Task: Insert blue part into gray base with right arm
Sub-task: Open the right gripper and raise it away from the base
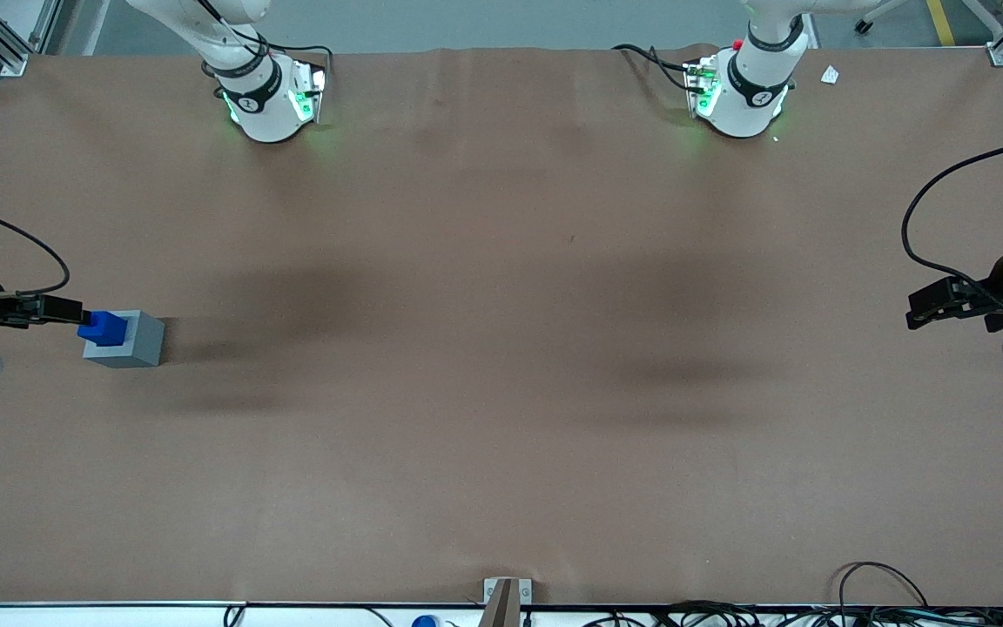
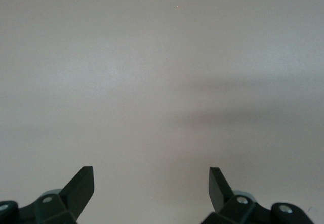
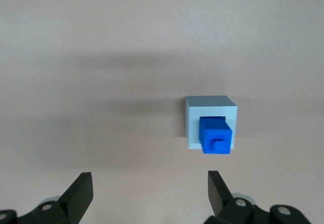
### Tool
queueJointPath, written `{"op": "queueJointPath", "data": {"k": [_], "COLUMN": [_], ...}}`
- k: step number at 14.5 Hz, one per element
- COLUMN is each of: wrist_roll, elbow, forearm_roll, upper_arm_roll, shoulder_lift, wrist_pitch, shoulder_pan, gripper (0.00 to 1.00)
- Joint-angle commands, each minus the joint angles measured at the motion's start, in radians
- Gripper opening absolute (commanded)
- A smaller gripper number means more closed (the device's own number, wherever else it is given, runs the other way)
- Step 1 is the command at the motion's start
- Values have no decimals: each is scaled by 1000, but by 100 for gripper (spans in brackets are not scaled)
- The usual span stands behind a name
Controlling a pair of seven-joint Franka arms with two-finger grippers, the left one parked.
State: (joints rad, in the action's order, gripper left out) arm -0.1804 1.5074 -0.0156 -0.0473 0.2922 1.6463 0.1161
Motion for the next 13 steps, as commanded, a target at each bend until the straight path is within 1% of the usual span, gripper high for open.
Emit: {"op": "queueJointPath", "data": {"k": [1,3,5,7,11,13], "wrist_roll": [88,114,177,176,173,170], "elbow": [1,8,33,77,240,241], "forearm_roll": [2,2,3,5,6,6], "upper_arm_roll": [-3,-3,-5,-5,-3,-3], "shoulder_lift": [-62,-112,-169,-229,-396,-415], "wrist_pitch": [-22,-33,-36,-37,6,-9], "shoulder_pan": [-58,-104,-139,-153,-177,-182], "gripper": [100,100,100,100,100,100]}}
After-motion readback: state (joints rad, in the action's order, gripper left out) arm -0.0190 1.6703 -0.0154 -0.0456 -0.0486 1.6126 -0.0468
